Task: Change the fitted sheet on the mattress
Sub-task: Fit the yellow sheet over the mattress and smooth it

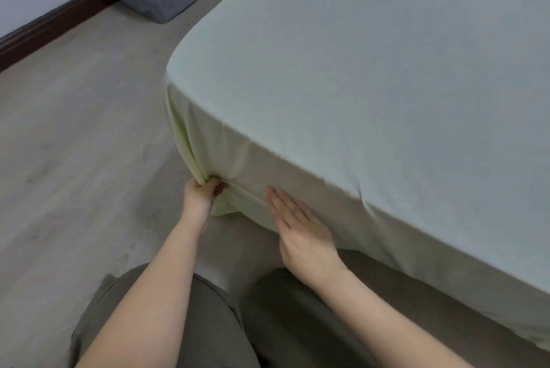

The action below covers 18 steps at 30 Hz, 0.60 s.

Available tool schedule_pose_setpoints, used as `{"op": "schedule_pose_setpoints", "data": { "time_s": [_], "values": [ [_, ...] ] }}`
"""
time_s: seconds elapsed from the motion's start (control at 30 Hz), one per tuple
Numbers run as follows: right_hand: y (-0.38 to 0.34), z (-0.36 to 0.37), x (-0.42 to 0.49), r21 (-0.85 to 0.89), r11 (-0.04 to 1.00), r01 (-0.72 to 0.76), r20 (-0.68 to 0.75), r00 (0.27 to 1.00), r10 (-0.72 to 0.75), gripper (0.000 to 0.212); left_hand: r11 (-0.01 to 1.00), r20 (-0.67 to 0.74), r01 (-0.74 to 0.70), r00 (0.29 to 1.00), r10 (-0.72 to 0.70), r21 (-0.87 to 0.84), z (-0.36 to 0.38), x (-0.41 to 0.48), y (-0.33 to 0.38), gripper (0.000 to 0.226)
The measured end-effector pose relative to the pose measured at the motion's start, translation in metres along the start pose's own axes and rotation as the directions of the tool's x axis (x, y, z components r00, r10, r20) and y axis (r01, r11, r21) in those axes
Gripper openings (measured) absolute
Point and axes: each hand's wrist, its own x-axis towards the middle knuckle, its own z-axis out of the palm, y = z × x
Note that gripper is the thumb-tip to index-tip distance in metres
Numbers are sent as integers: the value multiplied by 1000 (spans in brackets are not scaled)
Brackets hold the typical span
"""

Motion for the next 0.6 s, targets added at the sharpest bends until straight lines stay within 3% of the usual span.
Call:
{"op": "schedule_pose_setpoints", "data": {
  "time_s": [0.1, 0.13, 0.17, 0.2, 0.27, 0.3, 0.33, 0.4, 0.47, 0.6],
  "values": [
    [-4, 36, -8, 284, 948, -145, 155, 982, 104, 66, 995, 0, 14, 1000, -14, -100, 5, 2, 1, 17],
    [-9, 40, -8, 469, 828, -306, 232, 948, 219, 60, 992, -1, 6, 1000, -6, -124, 7, 1, 1, 18],
    [-14, 41, -8, 659, 579, -480, 327, 876, 355, 52, 990, -8, -8, 1000, 7, -143, 8, 0, 2, 20],
    [-17, 40, -6, 786, 240, -570, 423, 779, 463, 44, 988, -24, -24, 1000, 20, -155, 9, 0, 3, 22],
    [-17, 37, -1, 818, -394, -419, 574, 636, 517, 30, 986, -72, -14, 997, 2, -166, 8, 2, 3, 27],
    [-15, 35, 1, 739, -621, -262, 624, 614, 483, 27, 986, -91, 30, 995, -46, -167, 7, 4, 2, 30],
    [-14, 32, 4, 619, -778, -106, 663, 600, 446, 25, 981, -97, 96, 989, -114, -170, 6, 5, 2, 30],
    [-10, 24, 10, 397, -912, 102, 741, 551, 384, 31, 963, -59, 210, 973, -222, -168, 8, 5, 3, 23],
    [-6, 18, 16, 295, -938, 181, 794, 500, 346, 36, 948, -12, 254, 965, -260, -191, 15, 5, 6, 22],
    [5, 12, 22, 203, -948, 244, 813, 498, 302, 48, 846, 64, 360, 929, -365, -392, 20, 8, 12, 32]
  ]
}}
